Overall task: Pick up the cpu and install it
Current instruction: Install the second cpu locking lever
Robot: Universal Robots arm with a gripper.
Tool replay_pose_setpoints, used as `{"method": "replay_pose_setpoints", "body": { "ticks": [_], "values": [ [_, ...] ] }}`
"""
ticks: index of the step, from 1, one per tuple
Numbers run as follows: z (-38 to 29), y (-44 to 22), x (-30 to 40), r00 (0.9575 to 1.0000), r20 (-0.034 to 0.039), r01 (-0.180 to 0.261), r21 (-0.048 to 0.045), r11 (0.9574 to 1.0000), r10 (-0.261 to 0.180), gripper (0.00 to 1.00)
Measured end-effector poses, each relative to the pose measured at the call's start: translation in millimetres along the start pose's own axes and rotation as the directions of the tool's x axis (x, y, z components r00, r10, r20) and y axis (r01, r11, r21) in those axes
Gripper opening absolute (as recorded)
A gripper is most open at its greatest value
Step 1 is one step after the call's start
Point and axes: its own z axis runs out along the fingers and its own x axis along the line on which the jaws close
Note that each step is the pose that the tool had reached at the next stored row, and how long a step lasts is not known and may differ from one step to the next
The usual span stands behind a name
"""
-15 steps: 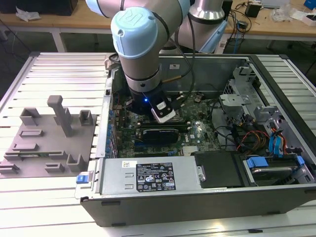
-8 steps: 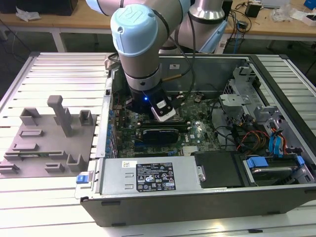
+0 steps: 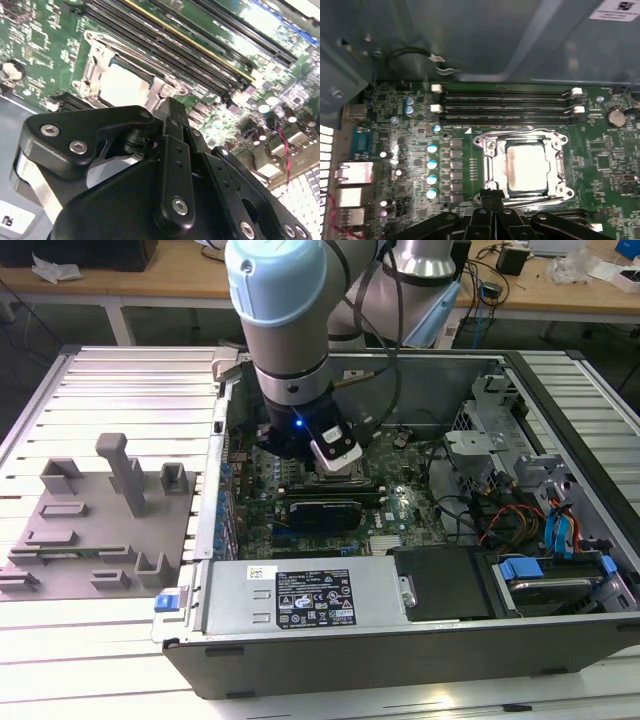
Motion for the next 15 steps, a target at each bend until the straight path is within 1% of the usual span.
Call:
{"method": "replay_pose_setpoints", "body": {
  "ticks": [1, 5, 9, 10, 14, 15],
  "values": [
    [0.6, 0.0, -3.8, 1.0000, -0.0008, -0.001, 0.0006, 1.0000, 0.001, 0.11],
    [3.6, 0.1, -25.9, 1.0000, -0.0074, -0.004, 0.0042, 1.0000, 0.004, 0.11],
    [5.7, 0.2, -40.7, 0.9999, -0.0121, -0.005, 0.0050, 1.0000, 0.005, 0.11],
    [6.5, 1.9, -44.3, 0.9999, -0.0125, -0.005, 0.0052, 1.0000, 0.005, 0.11],
    [9.8, 16.6, -45.0, 0.9999, -0.0122, -0.005, 0.0063, 1.0000, 0.005, 0.11],
    [10.6, 20.4, -44.9, 0.9999, -0.0137, -0.006, 0.0144, 0.9999, 0.006, 0.11]
  ]
}}
